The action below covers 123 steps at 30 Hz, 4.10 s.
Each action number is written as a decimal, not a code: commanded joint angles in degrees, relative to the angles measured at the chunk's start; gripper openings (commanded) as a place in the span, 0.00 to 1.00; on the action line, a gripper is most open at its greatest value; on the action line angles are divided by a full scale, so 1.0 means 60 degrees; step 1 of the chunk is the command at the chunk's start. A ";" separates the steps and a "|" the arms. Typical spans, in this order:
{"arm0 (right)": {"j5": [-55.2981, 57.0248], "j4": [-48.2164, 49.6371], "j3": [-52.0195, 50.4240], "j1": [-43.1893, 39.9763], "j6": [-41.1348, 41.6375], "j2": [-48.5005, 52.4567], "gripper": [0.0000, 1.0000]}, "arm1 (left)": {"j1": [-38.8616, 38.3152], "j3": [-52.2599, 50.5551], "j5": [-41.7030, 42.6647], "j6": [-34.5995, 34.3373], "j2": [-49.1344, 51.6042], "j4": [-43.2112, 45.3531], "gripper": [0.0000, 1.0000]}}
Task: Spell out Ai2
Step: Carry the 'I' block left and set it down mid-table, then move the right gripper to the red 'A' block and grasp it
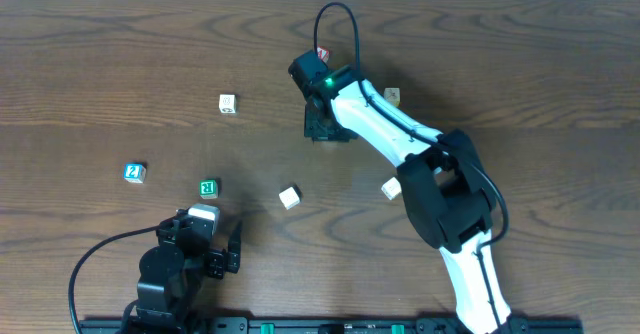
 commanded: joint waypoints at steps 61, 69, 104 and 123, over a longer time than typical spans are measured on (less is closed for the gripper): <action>-0.0248 0.3184 0.4142 -0.1545 0.0459 0.2273 0.90 | 0.0040 -0.0062 -0.0036 0.0062 -0.0062 0.0011 0.96; -0.0117 0.4328 0.4142 -0.1475 0.0386 0.2725 0.74 | 0.0040 -0.0062 -0.0036 0.0062 -0.0062 0.0011 0.96; -0.1548 0.3916 0.4197 -0.1534 -0.0776 0.2871 0.30 | 0.0040 -0.0062 -0.0036 0.0062 -0.0062 0.0011 0.95; -0.0699 0.1963 0.4207 -0.0459 -0.1286 0.1829 0.69 | 0.0040 -0.0058 -0.0036 0.0066 -0.0062 0.0007 0.95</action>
